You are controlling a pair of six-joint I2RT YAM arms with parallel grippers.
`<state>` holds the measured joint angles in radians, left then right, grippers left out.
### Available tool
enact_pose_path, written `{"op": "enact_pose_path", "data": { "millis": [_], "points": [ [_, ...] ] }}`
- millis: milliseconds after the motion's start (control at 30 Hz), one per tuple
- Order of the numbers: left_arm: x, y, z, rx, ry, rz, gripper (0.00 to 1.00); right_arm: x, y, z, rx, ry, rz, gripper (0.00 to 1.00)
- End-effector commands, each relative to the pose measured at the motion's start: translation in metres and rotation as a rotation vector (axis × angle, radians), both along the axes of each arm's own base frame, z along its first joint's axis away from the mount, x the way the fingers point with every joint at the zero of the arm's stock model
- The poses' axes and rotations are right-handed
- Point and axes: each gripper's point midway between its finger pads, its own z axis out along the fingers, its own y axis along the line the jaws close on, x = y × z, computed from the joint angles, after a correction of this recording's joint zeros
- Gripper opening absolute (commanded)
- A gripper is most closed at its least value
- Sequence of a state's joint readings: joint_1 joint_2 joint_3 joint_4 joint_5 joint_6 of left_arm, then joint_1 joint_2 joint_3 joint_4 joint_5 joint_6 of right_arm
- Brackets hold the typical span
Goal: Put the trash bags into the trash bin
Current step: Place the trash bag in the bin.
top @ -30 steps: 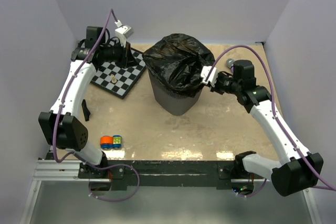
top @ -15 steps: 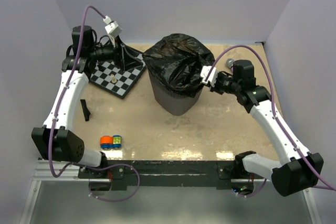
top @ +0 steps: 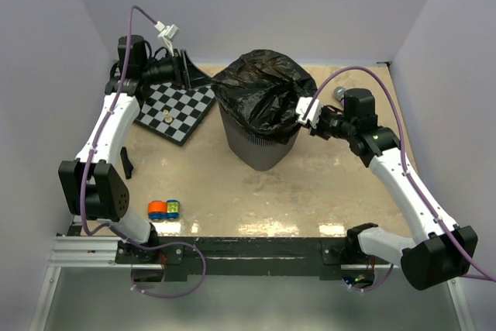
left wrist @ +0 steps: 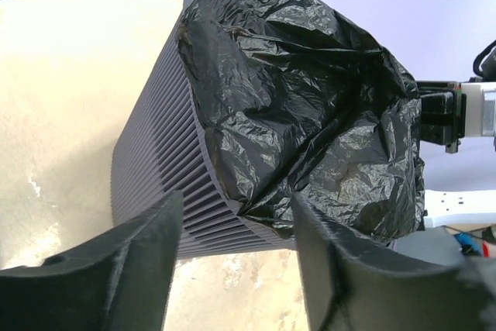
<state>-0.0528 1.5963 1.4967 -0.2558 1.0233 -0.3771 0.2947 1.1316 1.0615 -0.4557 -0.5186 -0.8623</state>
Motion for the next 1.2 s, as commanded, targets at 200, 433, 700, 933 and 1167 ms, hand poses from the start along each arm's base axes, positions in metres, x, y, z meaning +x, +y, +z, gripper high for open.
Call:
{"op": "enact_pose_path", "data": {
  "millis": [200,433,700,933,1167],
  "points": [
    [-0.005,-0.007,0.019,-0.02,-0.021,-0.032,0.43,-0.002,0.004,0.016,0.035,-0.045,0.008,0.13],
    [-0.008,-0.014,0.022,-0.026,-0.032,-0.064,0.29,-0.003,0.004,0.016,0.034,-0.046,0.009,0.13],
    [-0.017,-0.014,0.03,-0.014,-0.072,-0.092,0.0,-0.007,0.002,0.017,0.028,-0.047,0.012,0.09],
    [-0.021,0.001,0.023,0.05,-0.068,-0.035,0.0,-0.01,0.003,0.02,0.021,-0.051,0.031,0.08],
    [-0.025,0.012,0.008,0.089,-0.04,-0.007,0.0,-0.014,0.009,0.023,0.011,-0.058,0.071,0.02]
  ]
}}
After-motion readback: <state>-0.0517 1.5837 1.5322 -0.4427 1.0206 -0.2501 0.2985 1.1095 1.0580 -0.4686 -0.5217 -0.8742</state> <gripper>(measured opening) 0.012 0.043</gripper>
